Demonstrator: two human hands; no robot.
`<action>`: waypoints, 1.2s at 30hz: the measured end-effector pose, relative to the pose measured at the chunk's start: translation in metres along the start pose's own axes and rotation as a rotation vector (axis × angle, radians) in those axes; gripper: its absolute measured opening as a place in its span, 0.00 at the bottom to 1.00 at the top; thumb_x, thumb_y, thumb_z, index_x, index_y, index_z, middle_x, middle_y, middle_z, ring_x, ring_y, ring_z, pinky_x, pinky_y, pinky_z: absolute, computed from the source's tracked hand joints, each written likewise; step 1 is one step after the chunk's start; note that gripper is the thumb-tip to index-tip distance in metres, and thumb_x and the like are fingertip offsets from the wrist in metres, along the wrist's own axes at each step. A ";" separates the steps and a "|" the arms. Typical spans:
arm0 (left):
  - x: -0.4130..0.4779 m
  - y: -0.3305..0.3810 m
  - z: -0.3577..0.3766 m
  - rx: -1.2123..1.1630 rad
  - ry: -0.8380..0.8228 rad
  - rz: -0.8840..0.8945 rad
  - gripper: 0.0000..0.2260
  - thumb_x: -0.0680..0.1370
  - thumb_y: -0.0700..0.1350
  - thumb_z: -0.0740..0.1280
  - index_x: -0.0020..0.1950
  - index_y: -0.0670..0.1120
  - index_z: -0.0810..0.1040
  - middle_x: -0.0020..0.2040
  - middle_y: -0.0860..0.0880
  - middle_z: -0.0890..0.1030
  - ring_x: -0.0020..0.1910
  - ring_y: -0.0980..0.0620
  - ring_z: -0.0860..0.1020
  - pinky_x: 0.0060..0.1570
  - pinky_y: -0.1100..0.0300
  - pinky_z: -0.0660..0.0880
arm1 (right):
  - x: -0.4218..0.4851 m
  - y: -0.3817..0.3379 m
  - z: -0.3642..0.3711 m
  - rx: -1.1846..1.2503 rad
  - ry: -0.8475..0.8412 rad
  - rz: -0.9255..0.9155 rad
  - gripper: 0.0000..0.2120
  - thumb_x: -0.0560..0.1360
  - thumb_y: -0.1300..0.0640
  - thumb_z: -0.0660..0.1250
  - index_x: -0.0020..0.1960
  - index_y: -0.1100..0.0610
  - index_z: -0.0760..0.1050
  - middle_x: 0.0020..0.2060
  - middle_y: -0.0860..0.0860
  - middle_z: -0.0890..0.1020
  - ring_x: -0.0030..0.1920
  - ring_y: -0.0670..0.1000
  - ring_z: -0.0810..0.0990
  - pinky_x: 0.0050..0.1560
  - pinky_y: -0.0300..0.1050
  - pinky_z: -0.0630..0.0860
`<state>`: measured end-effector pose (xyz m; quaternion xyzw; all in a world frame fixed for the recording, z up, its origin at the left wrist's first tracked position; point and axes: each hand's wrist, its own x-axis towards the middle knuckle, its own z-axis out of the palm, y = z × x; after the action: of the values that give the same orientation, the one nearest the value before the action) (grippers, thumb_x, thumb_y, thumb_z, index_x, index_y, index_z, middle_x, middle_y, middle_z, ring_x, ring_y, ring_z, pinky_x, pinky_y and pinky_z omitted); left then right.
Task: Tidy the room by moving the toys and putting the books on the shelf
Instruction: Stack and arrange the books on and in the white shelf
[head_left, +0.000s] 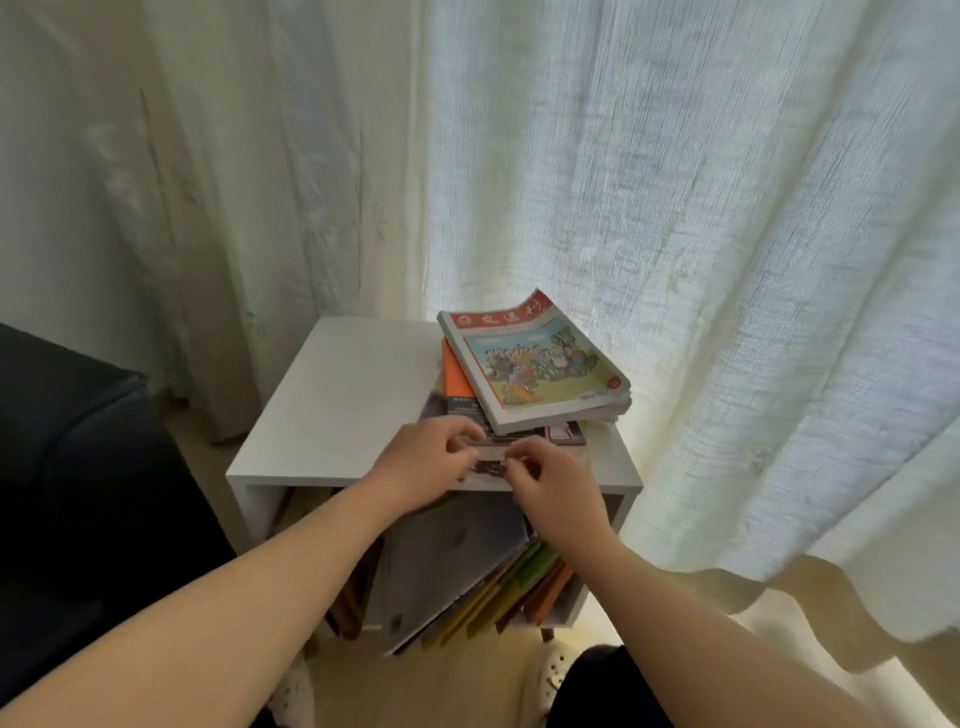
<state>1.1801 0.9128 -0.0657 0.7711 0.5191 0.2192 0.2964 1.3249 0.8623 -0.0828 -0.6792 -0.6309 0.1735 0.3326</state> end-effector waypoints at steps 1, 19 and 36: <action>0.005 0.001 -0.007 -0.013 0.073 -0.031 0.10 0.78 0.46 0.63 0.59 0.51 0.77 0.48 0.51 0.81 0.48 0.53 0.78 0.51 0.60 0.74 | 0.006 -0.007 -0.004 -0.016 0.059 -0.008 0.10 0.77 0.55 0.61 0.56 0.54 0.77 0.45 0.48 0.82 0.47 0.48 0.79 0.48 0.44 0.77; 0.071 -0.011 -0.002 -0.978 -0.069 -0.584 0.06 0.77 0.37 0.63 0.53 0.43 0.75 0.46 0.44 0.80 0.42 0.52 0.78 0.38 0.61 0.74 | 0.090 0.000 0.004 -0.782 -0.058 -0.081 0.25 0.80 0.44 0.51 0.70 0.58 0.61 0.59 0.56 0.77 0.56 0.57 0.78 0.48 0.47 0.73; 0.079 -0.001 -0.038 -0.497 0.294 -0.378 0.08 0.73 0.46 0.70 0.42 0.46 0.71 0.43 0.44 0.80 0.42 0.44 0.81 0.44 0.46 0.81 | 0.093 0.002 -0.022 -0.588 0.215 -0.076 0.18 0.81 0.45 0.47 0.59 0.55 0.68 0.42 0.50 0.80 0.43 0.53 0.80 0.29 0.40 0.61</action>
<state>1.1838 0.9950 -0.0363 0.5259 0.6206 0.3889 0.4325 1.3540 0.9477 -0.0516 -0.7367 -0.6400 -0.1016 0.1932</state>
